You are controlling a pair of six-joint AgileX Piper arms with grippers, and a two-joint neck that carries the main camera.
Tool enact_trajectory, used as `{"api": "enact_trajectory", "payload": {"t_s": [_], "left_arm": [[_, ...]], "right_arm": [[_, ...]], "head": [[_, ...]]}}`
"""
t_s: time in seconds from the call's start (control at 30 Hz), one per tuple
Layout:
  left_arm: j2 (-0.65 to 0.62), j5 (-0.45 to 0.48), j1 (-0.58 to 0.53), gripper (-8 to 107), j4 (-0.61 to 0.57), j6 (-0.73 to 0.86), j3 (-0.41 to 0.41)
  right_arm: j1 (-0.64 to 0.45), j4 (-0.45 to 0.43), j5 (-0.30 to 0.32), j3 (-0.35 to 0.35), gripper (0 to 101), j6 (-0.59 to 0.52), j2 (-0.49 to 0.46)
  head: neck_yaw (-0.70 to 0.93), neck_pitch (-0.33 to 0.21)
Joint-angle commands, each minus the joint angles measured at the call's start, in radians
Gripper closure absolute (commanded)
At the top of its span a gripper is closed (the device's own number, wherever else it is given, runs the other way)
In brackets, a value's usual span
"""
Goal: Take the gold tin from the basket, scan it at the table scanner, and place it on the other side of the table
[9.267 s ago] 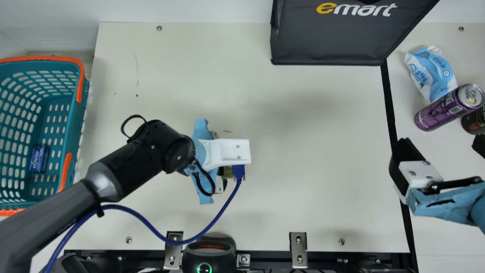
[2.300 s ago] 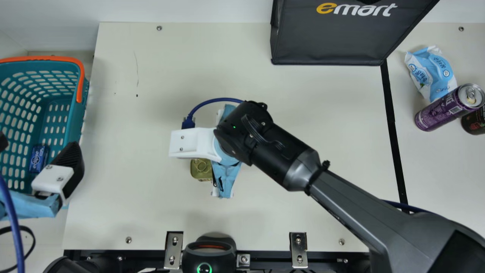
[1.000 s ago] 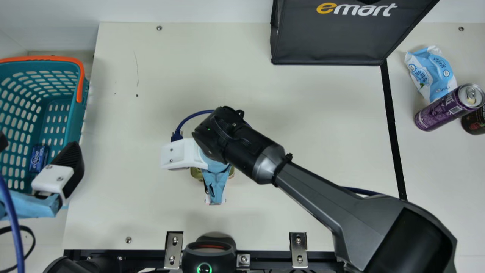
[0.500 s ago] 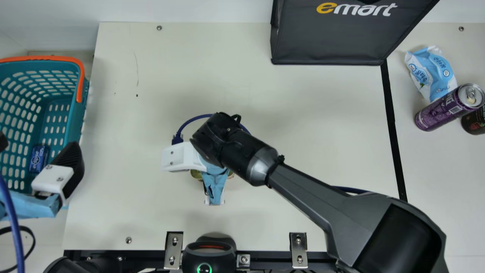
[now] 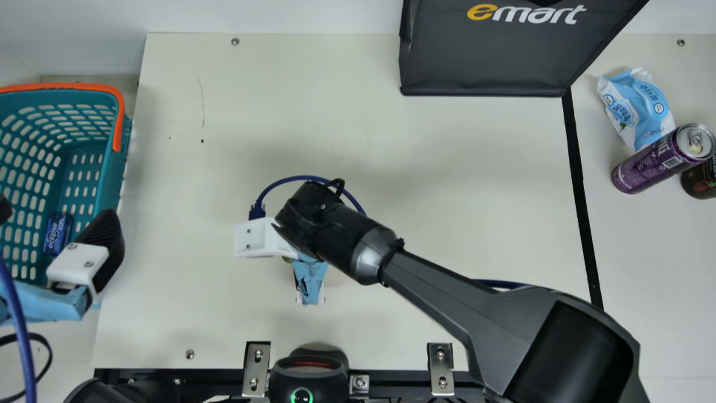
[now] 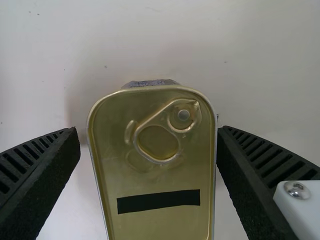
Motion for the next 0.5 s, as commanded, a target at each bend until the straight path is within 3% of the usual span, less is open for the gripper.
{"api": "enact_trajectory", "payload": {"t_s": [0.0,0.37,0.47], "left_arm": [[0.000,0.000,0.000,9,0.000,0.000,0.000],[0.000,0.000,0.000,9,0.000,0.000,0.000],[0.000,0.000,0.000,9,0.000,0.000,0.000]], "right_arm": [[0.005,-0.019,0.000,0.002,26,0.019,0.000],[0.042,-0.108,0.016,-0.004,100,0.116,-0.013],[0.047,-0.124,0.032,-0.017,101,0.141,-0.018]], "head": [[-0.001,-0.030],[-0.001,-0.030],[-0.001,-0.030]]}}
